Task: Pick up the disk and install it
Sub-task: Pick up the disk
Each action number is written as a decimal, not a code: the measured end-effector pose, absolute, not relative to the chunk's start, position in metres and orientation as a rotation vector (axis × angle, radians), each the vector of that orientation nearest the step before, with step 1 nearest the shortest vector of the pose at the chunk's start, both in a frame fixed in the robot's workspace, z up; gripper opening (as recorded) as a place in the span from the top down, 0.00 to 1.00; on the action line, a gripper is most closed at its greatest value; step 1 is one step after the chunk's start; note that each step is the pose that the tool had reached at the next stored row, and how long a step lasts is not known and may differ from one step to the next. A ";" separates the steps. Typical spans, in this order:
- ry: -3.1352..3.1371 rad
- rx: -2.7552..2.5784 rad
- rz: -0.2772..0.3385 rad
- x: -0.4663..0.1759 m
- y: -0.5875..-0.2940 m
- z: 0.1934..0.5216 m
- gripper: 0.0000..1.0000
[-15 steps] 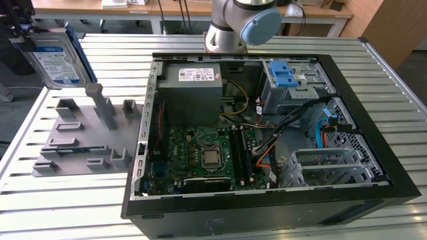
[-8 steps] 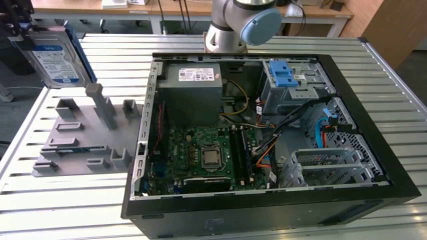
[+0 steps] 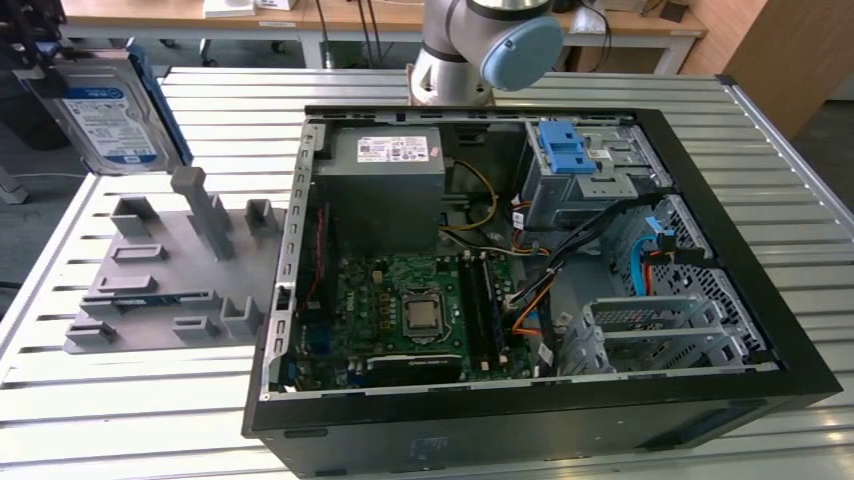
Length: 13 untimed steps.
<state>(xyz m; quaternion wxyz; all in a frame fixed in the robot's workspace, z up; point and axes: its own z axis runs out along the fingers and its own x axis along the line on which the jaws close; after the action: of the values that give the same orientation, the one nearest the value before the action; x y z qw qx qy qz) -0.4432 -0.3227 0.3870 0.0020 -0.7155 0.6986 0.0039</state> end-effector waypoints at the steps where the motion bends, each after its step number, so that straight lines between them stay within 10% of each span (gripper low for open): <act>1: 2.192 -2.245 0.012 -0.443 -0.323 0.387 0.64; 13: 2.192 -2.245 0.012 -0.443 -0.323 0.393 0.64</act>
<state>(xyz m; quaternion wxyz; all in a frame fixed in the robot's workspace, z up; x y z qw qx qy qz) -0.4432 -0.3226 0.3928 0.0020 -0.7155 0.6986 0.0039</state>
